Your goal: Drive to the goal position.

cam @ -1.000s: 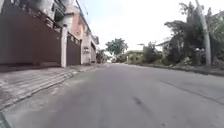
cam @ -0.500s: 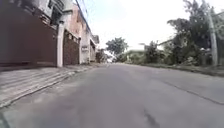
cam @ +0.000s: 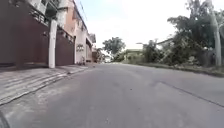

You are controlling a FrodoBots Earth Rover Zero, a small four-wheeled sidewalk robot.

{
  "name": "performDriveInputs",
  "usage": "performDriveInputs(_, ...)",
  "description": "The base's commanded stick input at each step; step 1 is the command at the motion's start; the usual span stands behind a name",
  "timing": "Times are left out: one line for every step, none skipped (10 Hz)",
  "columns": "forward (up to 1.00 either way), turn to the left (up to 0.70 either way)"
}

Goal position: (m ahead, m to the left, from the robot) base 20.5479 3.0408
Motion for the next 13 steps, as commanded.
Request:
performDriveInputs(1.0, 0.0)
performDriveInputs(1.0, 0.0)
performDriveInputs(1.0, 0.0)
performDriveInputs(1.0, 0.0)
performDriveInputs(1.0, 0.0)
performDriveInputs(1.0, 0.0)
performDriveInputs(1.0, 0.0)
performDriveInputs(1.0, 0.0)
performDriveInputs(1.0, 0.0)
performDriveInputs(1.0, 0.0)
performDriveInputs(1.0, 0.0)
performDriveInputs(1.0, 0.0)
performDriveInputs(1.0, 0.0)
